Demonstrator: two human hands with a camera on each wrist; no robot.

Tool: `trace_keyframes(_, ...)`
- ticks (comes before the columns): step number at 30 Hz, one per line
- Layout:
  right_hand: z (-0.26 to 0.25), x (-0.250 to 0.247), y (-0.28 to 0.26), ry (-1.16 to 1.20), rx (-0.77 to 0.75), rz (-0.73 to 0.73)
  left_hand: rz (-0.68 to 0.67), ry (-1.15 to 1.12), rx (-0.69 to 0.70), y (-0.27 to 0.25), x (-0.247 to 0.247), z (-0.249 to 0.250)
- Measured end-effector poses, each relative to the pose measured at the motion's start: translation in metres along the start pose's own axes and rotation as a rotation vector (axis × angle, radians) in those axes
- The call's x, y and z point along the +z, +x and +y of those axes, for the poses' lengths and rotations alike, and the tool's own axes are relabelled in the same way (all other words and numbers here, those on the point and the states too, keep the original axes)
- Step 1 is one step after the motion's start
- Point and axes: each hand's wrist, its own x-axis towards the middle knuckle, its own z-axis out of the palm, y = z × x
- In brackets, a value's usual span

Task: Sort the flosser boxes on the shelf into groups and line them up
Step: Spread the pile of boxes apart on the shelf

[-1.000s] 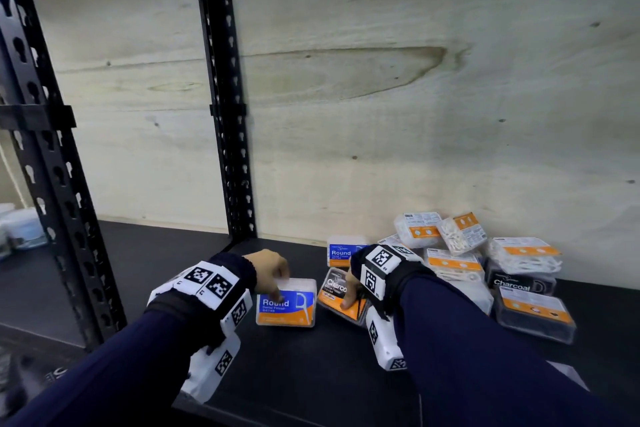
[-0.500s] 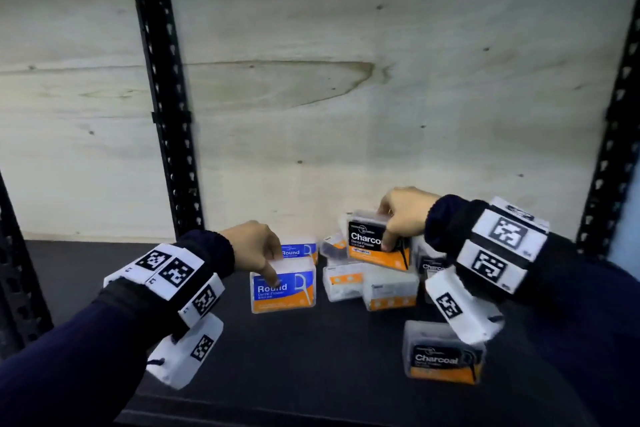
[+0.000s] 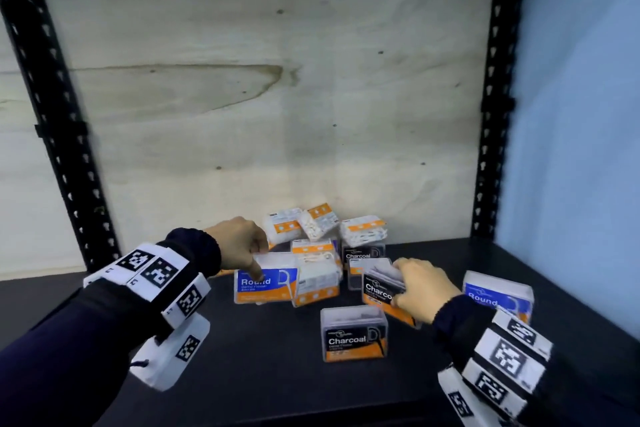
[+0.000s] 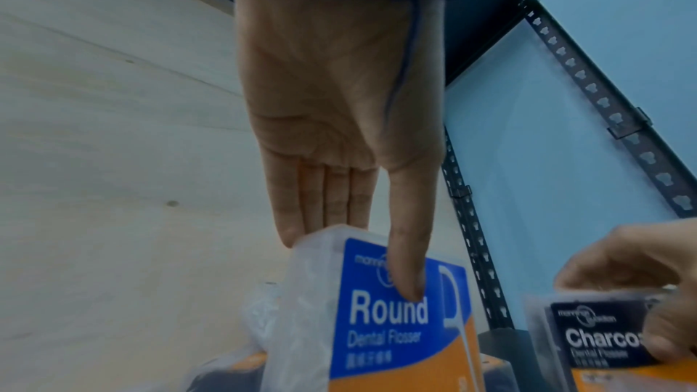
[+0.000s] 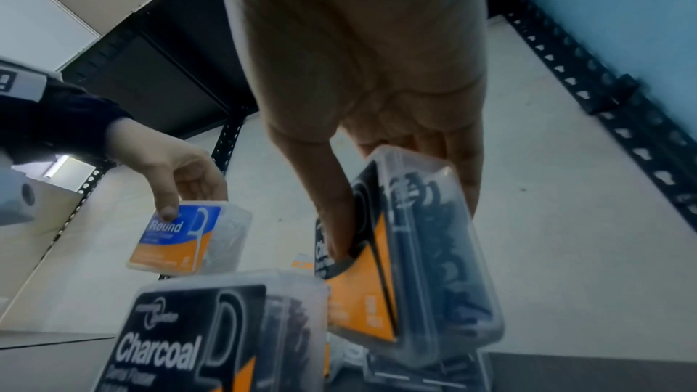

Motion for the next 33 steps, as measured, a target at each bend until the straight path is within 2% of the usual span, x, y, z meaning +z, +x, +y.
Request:
trace_keyframes(7,0.010,0.020,0.011,0.025,0.007,-0.112,-0.033,0.048,0.041,0.012,-0.005,0.024)
trace_keyframes(12,0.019,0.024,0.013,0.122,-0.057,-0.173,-0.052,0.078,0.078,0.022,-0.012,0.040)
trace_keyframes(17,0.048,0.012,0.001,0.246,-0.086,-0.062,-0.029,0.111,0.133,0.036,-0.032,0.065)
trace_keyframes(19,0.066,0.011,-0.004,0.220,-0.090,0.000,-0.011,0.130,0.159,0.044,-0.039,0.079)
trace_keyframes(21,0.083,0.016,-0.010,0.154,-0.103,0.004,0.001,0.164,0.186,0.052,-0.044,0.095)
trace_keyframes(28,0.113,0.053,-0.020,0.136,-0.214,-0.207,0.003,0.260,0.266,0.080,-0.047,0.163)
trace_keyframes(33,0.119,0.072,-0.019,0.040,-0.245,-0.215,-0.014,0.279,0.309,0.101,-0.044,0.202)
